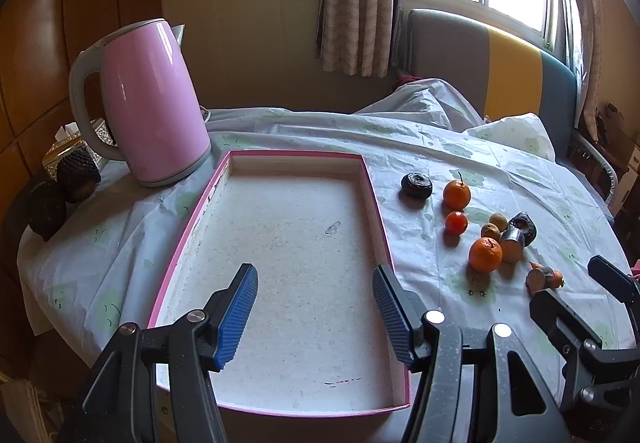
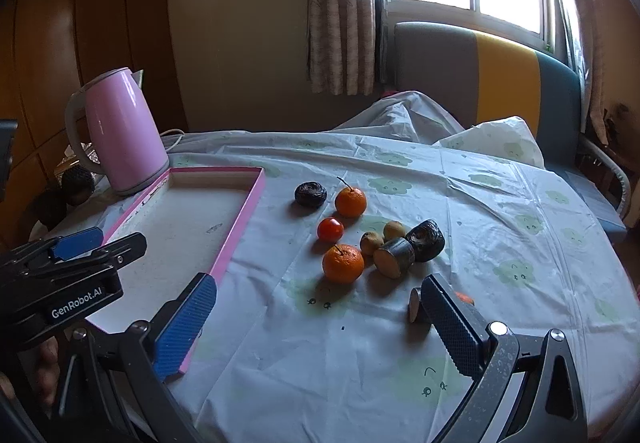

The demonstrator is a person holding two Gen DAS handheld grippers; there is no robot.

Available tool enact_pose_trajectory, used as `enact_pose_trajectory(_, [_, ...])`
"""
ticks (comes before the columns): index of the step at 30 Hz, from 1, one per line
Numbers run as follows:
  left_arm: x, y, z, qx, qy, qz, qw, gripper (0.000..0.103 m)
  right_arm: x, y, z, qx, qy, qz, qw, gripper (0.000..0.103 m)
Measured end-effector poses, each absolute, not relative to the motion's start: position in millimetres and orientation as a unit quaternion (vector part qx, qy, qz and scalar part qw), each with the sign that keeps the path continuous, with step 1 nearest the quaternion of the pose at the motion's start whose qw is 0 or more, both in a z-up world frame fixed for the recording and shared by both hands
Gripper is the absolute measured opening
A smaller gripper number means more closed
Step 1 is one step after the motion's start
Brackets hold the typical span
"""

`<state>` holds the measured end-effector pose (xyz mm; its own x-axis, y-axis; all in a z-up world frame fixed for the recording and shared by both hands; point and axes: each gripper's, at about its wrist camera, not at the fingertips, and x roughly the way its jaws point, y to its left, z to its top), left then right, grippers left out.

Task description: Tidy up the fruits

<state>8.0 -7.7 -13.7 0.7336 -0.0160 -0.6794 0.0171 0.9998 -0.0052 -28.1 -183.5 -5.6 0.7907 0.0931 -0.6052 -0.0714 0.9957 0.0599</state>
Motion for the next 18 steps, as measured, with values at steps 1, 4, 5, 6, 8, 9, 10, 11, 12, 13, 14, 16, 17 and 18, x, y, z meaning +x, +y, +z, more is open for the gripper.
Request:
enact_pose_trajectory(1, [8, -8, -13, 0.001, 0.365, -0.01, 0.931, 0.061, -27, -185, -6, 0.026, 0.324, 0.048, 0.945, 0.103])
enact_pose_trajectory(4, [6, -8, -12, 0.0, 0.365, -0.014, 0.931, 0.061, -28, -189, -8, 0.042, 0.328, 0.048, 0.943, 0.103])
enact_pose_trajectory(5, [5, -9, -12, 0.0, 0.364, -0.015, 0.931, 0.061, -28, -189, -8, 0.036, 0.328, 0.043, 0.943, 0.103])
enact_pose_trajectory(6, [5, -9, -11, 0.0, 0.364, -0.017, 0.931, 0.061, -29, -188, -8, 0.028, 0.328, 0.039, 0.944, 0.103])
enact_pose_trajectory(8, [5, -9, -10, 0.0, 0.363, -0.019, 0.932, 0.061, -31, -189, -7, 0.02, 0.327, 0.036, 0.944, 0.1])
enact_pose_trajectory(9, [4, -10, -10, 0.0, 0.363, -0.019, 0.932, 0.061, -32, -191, -6, 0.019, 0.326, 0.031, 0.945, 0.096])
enact_pose_trajectory(10, [4, -10, -9, -0.001, 0.363, -0.02, 0.932, 0.061, -32, -191, -6, 0.017, 0.326, 0.026, 0.945, 0.094])
enact_pose_trajectory(11, [4, -10, -9, -0.001, 0.363, -0.021, 0.932, 0.061, -32, -192, -6, 0.015, 0.326, 0.023, 0.945, 0.091])
enact_pose_trajectory(12, [3, -11, -9, 0.0, 0.363, -0.022, 0.932, 0.061, -32, -193, -7, 0.015, 0.328, 0.021, 0.944, 0.091])
enact_pose_trajectory(13, [3, -11, -8, 0.001, 0.362, -0.022, 0.932, 0.061, -32, -194, -7, 0.015, 0.328, 0.019, 0.944, 0.091])
enact_pose_trajectory(14, [3, -11, -8, 0.001, 0.362, -0.023, 0.932, 0.061, -32, -196, -7, 0.017, 0.329, 0.019, 0.944, 0.091])
enact_pose_trajectory(16, [3, -11, -7, 0.002, 0.36, -0.023, 0.933, 0.061, -33, -198, -7, 0.018, 0.329, 0.017, 0.944, 0.091])
enact_pose_trajectory(17, [2, -12, -7, 0.002, 0.36, -0.024, 0.933, 0.061, -33, -198, -6, 0.017, 0.328, 0.016, 0.944, 0.091])
enact_pose_trajectory(18, [2, -12, -7, 0.002, 0.359, -0.025, 0.933, 0.061, -33, -198, -6, 0.016, 0.327, 0.014, 0.945, 0.091])
